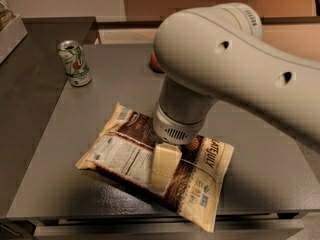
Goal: Move brown chip bag near apple
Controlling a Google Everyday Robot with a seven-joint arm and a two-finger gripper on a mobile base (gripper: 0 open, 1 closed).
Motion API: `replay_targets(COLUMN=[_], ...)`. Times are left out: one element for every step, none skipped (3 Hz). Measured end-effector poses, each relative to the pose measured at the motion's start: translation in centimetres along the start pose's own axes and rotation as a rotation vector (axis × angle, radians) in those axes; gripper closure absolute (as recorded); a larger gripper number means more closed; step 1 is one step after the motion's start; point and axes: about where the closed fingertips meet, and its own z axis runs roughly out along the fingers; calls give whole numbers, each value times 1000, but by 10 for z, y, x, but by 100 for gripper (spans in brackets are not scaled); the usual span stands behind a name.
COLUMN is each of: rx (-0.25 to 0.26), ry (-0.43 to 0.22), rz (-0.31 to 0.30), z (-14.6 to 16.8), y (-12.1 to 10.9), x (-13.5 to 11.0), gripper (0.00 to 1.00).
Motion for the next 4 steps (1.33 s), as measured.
replay_targets(rx=[1,0,1,18], ry=[8,16,17,0], rz=[15,20,22,7], z=[3,4,2,-13], y=[-3,-3,-5,-8], x=[1,3,5,2], gripper=[0,18,42,64])
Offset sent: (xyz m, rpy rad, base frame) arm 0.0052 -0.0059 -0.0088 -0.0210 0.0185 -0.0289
